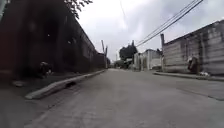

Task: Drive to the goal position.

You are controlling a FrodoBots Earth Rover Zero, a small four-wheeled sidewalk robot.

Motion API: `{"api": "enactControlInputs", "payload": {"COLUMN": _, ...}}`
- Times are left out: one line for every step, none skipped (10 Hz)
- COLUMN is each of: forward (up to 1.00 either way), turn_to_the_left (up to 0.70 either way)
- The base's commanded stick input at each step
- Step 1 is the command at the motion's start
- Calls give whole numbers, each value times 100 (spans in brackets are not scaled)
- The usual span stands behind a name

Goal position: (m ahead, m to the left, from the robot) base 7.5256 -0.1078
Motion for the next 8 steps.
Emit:
{"api": "enactControlInputs", "payload": {"forward": 85, "turn_to_the_left": 0}}
{"api": "enactControlInputs", "payload": {"forward": 85, "turn_to_the_left": 0}}
{"api": "enactControlInputs", "payload": {"forward": 85, "turn_to_the_left": 0}}
{"api": "enactControlInputs", "payload": {"forward": 85, "turn_to_the_left": 0}}
{"api": "enactControlInputs", "payload": {"forward": 85, "turn_to_the_left": 0}}
{"api": "enactControlInputs", "payload": {"forward": 85, "turn_to_the_left": 0}}
{"api": "enactControlInputs", "payload": {"forward": 85, "turn_to_the_left": 0}}
{"api": "enactControlInputs", "payload": {"forward": 85, "turn_to_the_left": 0}}
